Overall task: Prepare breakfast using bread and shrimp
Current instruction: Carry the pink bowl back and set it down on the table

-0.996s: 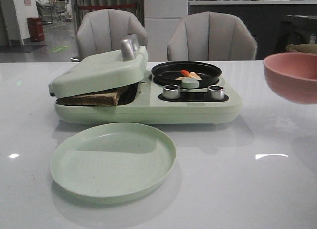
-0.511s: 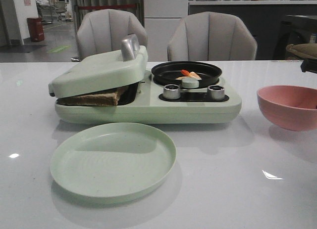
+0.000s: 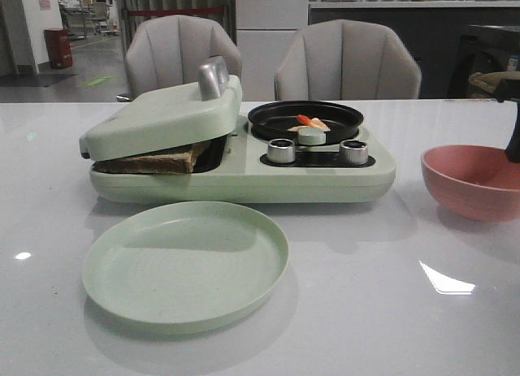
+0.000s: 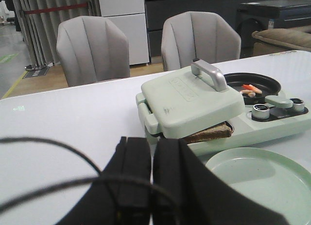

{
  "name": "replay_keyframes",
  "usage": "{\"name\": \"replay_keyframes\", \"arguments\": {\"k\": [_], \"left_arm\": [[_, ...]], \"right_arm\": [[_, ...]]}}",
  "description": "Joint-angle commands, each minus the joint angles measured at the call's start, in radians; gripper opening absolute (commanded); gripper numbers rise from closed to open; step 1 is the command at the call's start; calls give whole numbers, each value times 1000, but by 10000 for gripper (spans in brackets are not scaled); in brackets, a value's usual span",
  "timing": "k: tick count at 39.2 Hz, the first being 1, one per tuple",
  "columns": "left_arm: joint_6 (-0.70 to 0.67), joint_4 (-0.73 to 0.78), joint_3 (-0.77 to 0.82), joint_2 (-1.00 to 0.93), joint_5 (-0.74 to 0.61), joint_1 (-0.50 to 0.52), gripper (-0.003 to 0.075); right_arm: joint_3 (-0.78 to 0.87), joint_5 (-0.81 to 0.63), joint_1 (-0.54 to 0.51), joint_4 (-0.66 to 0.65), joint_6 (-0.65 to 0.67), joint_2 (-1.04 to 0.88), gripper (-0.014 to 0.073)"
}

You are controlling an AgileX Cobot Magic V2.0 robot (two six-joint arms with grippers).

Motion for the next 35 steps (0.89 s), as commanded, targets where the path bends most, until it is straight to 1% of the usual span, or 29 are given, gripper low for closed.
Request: {"name": "replay_keyframes", "arguments": {"k": [1, 7, 18, 28, 35], "left_arm": [[-9, -14, -27, -9, -76, -1, 114], [-9, -14, -27, -9, -76, -1, 114], [-9, -14, -27, -9, -76, -1, 114], [-9, -14, -27, -9, -76, -1, 114], [-9, -14, -27, -9, -76, -1, 114]], "right_arm": [[-69, -11, 6, -6, -63, -107, 447], [-71, -53, 59, -6, -119, -221, 447], [-40, -133, 205, -5, -146, -401, 437], [157, -334, 273, 28, -146, -592, 437], [310, -471, 351, 40, -146, -719, 437]]}}
